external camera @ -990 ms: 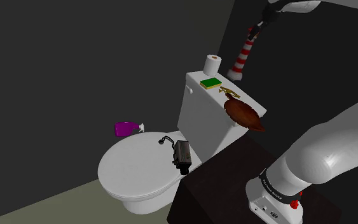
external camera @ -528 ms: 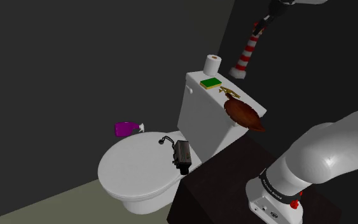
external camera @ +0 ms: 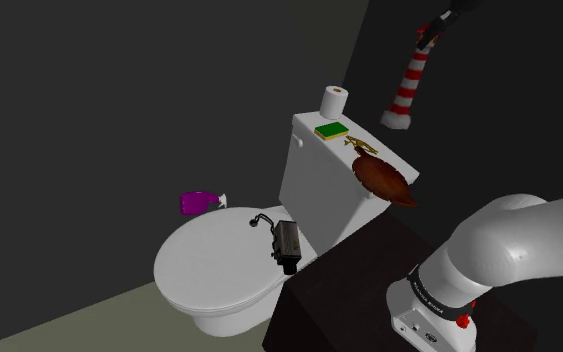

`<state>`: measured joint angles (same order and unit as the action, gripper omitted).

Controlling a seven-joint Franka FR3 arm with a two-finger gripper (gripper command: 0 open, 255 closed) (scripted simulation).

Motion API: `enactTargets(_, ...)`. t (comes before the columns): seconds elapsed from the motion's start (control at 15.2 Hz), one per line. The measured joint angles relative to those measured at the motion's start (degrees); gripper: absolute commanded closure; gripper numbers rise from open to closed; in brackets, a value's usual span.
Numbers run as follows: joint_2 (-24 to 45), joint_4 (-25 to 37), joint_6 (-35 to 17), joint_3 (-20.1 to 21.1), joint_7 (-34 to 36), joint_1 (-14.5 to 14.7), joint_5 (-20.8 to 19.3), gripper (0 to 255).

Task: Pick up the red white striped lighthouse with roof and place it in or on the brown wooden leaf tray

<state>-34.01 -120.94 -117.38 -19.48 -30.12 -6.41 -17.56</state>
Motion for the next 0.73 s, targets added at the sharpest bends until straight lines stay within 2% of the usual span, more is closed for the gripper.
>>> enactTargets(0.59, -15.38, -3.34, 13.31, 7.81, 2.96, -2.18, -0.09, 255)
enactTargets(0.73, -16.68, -4.37, 13.73, 8.31, 3.27, -2.33, -0.06, 255)
